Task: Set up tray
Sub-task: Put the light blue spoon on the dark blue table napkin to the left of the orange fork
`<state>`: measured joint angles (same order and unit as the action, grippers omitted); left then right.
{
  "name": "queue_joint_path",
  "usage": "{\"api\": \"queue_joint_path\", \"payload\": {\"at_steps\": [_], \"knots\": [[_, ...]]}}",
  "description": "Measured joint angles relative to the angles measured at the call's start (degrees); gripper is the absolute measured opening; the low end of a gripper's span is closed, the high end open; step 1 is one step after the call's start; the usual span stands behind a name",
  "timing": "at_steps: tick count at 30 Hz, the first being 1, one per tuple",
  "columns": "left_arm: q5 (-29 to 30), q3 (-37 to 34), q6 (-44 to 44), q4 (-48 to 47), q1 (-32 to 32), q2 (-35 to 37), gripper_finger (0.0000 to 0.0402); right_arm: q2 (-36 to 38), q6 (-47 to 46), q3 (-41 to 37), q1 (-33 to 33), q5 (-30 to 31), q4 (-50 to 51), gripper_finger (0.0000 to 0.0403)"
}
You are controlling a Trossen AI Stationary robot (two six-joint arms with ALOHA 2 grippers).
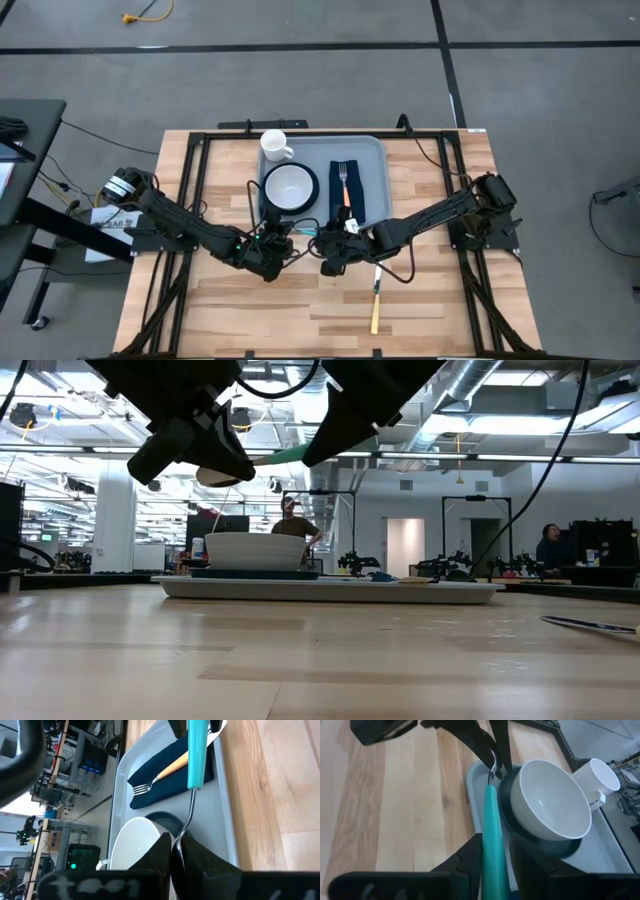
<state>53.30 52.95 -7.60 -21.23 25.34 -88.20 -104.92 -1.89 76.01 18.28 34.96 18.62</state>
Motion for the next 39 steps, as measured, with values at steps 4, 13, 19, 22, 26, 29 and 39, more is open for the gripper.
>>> {"api": "queue_joint_path", "payload": {"at_steps": [4,13,19,22,26,29,39], "knots": [[-0.6,0.0,0.2,-0.4,0.0,0.0,0.0009,0.0,0.5,0.0,0.0,-0.9,-1.1,0.0039],[0.4,-0.1,0.0,0.3,0.0,0.0,0.003,0.0,-3.2,0.0,-0.1,-1.0,-1.5,0.0039],[7.3,-0.2,-0.8,1.6,0.7,0.0,0.0072,0.0,-5.9,0.0,-0.3,-1.1,-1.2,0.0038],[11.7,-0.2,-3.6,1.4,1.3,-0.1,0.0095,0.0,-8.7,0.0,-0.3,-1.2,0.5,0.0038],[18.8,-0.2,-6.0,1.5,2.8,-0.1,0.0116,0.1,-15.7,0.1,-1.0,-0.7,4.2,0.0037],[24.5,-0.2,-6.3,1.4,4.4,0.0,0.0124,-0.1,-23.9,0.0,-1.8,1.2,11.3,0.0036],[20.1,-0.1,10.4,-9.2,10.5,3.2,0.0126,0.3,-50.6,-0.1,-6.0,9.4,29.8,0.0036]]}}
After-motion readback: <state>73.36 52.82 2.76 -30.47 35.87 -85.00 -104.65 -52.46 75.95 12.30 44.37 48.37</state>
